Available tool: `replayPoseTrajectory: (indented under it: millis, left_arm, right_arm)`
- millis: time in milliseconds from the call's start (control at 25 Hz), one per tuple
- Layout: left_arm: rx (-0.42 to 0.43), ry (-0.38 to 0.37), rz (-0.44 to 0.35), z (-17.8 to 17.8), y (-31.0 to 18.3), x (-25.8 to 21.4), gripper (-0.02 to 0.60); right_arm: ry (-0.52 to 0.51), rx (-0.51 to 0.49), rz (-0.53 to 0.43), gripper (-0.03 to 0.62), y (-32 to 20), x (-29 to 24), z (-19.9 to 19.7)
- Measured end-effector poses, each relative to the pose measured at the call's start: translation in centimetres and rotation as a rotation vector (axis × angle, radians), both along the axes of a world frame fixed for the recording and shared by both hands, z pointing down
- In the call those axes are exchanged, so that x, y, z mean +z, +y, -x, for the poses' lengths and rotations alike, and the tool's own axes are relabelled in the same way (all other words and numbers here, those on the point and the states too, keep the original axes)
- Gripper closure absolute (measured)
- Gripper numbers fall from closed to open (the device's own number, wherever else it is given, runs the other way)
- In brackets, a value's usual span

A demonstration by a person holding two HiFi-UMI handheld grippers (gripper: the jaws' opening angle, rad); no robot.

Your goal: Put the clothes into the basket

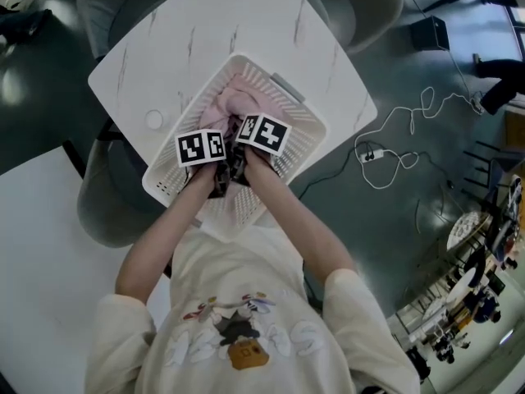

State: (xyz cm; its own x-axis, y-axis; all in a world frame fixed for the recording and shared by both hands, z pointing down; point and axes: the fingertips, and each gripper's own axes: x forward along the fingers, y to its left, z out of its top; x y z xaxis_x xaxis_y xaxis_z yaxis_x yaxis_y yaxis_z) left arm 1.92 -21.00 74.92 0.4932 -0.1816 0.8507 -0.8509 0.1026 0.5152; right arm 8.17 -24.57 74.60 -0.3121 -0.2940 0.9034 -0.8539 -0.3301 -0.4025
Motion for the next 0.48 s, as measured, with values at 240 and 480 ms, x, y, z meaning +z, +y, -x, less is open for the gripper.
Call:
replayPoseTrajectory:
  millis: [240, 480]
  left_arm:
    - [-0.002, -0.008, 0.009, -0.1, -0.1, 0.8, 0.215]
    - [0.0, -0.012, 0.009, 0.0, -0.2, 1.2, 0.215]
  right_arm:
    - [0.019, -0.034, 0.013, 0.255, -0.2, 0.8, -0.2]
    - [0.022, -0.053, 0.008, 0.245, -0.5, 1.5, 0.0]
